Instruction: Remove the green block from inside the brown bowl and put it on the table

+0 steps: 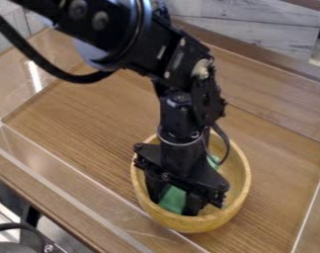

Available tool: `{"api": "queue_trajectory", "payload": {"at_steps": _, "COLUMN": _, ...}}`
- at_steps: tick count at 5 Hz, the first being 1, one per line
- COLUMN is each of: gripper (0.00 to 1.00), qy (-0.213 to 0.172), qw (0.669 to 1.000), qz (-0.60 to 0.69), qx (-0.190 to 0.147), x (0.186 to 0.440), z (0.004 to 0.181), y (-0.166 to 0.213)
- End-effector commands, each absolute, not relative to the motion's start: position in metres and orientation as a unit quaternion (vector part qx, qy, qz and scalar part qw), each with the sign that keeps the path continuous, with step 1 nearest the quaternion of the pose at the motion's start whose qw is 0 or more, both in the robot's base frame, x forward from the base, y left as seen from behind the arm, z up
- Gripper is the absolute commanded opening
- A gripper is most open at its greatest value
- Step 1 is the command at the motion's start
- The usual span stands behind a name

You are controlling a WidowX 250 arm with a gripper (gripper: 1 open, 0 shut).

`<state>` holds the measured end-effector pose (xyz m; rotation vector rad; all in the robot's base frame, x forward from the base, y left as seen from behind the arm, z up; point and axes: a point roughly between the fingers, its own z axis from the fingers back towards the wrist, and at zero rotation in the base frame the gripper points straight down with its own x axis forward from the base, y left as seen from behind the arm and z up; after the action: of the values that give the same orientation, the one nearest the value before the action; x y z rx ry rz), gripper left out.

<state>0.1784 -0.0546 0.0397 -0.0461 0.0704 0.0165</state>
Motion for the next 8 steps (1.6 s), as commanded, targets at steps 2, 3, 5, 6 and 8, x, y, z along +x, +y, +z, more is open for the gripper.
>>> {"api": "queue_trajectory", "payload": {"at_steps": 2, "gripper": 0.0, "qy": 0.02, "qw": 0.999, "qz": 0.006, "qx": -0.03, "x": 0.183, "z": 0.052, "y": -0.053}}
{"api": "queue_trajectory", "payload": {"at_steps": 3, "gripper": 0.0, "qy": 0.023, "qw": 0.999, "qz": 0.005, "qx": -0.03, "x": 0.182, "z": 0.054, "y": -0.051}}
{"api": "queue_trajectory", "payload": {"at_steps": 5, "gripper": 0.0, "qy": 0.028, "qw": 0.999, "qz": 0.002, "qx": -0.032, "x": 0.183, "z": 0.058, "y": -0.049}}
{"api": "queue_trajectory", "payload": {"at_steps": 6, "gripper": 0.0, "qy": 0.03, "qw": 0.999, "qz": 0.001, "qx": -0.034, "x": 0.184, "z": 0.06, "y": -0.048}}
{"api": "queue_trajectory", "payload": {"at_steps": 8, "gripper": 0.0, "qy": 0.034, "qw": 0.999, "qz": 0.0, "qx": -0.036, "x": 0.183, "z": 0.064, "y": -0.044}}
